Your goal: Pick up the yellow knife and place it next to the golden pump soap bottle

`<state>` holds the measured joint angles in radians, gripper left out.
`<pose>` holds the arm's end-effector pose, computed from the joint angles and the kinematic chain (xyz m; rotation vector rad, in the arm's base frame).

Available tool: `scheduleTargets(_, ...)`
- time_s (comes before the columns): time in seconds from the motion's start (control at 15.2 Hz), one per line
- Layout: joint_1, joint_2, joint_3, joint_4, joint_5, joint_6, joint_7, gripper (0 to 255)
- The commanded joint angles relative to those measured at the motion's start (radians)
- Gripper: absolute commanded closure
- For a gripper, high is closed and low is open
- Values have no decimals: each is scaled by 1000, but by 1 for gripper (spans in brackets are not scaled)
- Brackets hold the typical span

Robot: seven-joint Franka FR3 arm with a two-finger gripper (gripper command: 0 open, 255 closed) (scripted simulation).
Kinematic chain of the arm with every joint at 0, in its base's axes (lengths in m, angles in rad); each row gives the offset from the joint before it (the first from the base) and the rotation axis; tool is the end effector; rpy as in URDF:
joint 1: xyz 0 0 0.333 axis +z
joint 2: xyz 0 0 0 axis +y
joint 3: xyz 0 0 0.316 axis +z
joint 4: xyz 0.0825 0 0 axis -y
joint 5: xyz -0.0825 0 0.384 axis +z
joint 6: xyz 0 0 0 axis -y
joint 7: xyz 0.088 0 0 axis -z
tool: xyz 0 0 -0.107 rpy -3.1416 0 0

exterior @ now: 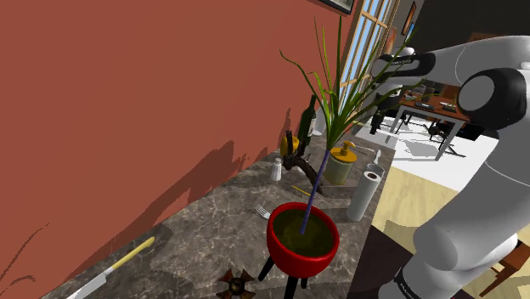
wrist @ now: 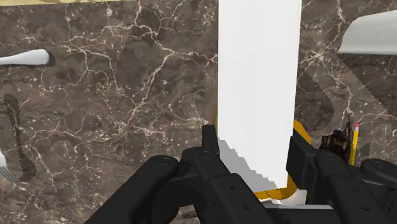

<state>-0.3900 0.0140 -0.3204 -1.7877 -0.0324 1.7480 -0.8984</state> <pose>0.4244 -0.3678 0.5291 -3.1122 -0.3036 0.0982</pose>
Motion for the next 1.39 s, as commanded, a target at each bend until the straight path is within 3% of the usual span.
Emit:
scheduleTargets(0.0, -23, 56, -22, 63, 17, -8, -50, 255)
scheduleTargets(0.4, -115, 235, -72, 285, 82, -59, -193, 255)
scheduleTargets(1.32, -110, 248, -66, 112, 88, 125, -192, 255)
